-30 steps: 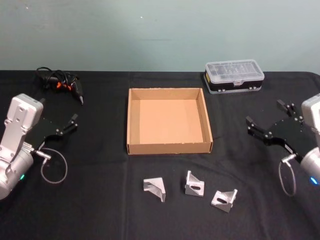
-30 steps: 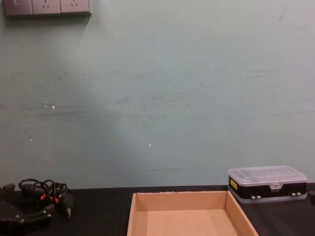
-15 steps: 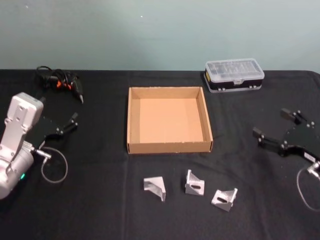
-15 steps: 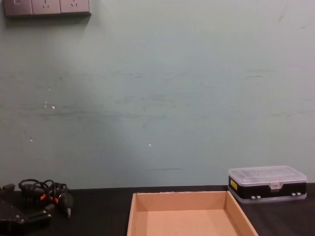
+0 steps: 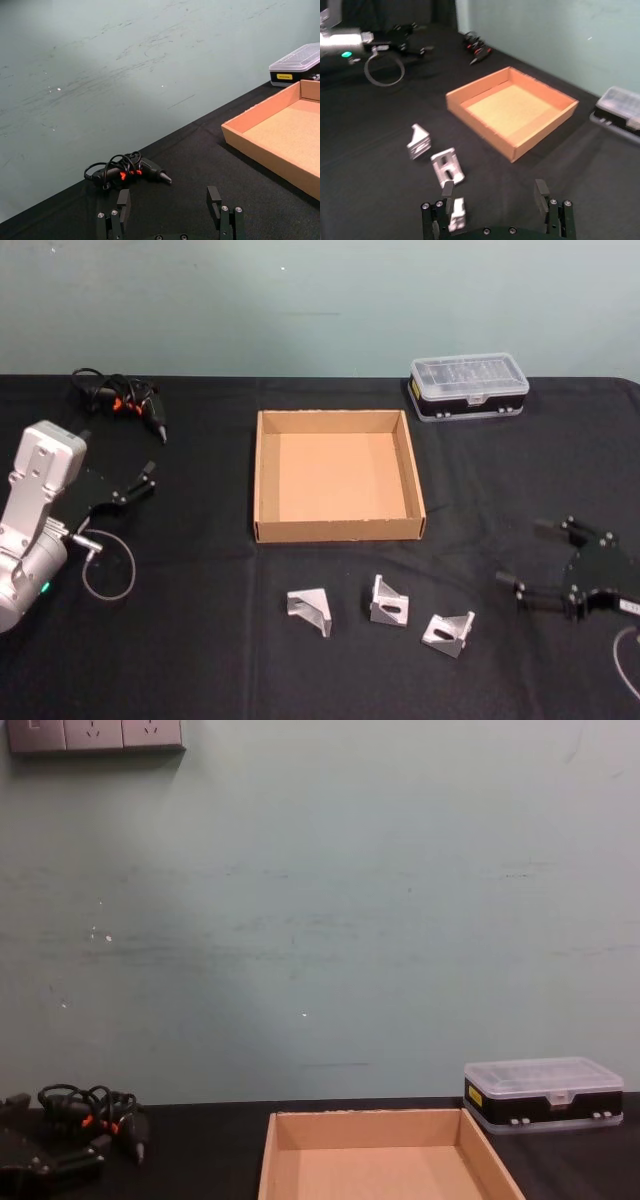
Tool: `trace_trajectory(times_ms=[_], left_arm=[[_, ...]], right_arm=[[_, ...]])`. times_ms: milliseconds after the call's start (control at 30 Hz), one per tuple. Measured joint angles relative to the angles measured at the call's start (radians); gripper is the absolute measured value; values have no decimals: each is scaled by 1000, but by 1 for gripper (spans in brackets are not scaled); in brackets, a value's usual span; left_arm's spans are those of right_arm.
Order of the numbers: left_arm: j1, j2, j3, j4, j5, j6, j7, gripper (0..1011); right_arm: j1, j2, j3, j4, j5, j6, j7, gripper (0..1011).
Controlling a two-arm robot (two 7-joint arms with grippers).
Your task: Use one hand to pick up the angle iron from the table and place it into the box.
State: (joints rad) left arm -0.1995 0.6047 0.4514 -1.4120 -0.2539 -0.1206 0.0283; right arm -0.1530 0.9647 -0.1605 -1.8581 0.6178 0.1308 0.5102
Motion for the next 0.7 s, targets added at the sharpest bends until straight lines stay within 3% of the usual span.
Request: trace_trajectory(times_ms=[267,700], left_arm=[[0,0,0,0,0,0,0,1000],[0,0,0,0,0,0,0,1000]], right_arm=[[-28,23,-11,-11,1,29,40,1002],[-1,5,-95,8,-56,64,55,1002]])
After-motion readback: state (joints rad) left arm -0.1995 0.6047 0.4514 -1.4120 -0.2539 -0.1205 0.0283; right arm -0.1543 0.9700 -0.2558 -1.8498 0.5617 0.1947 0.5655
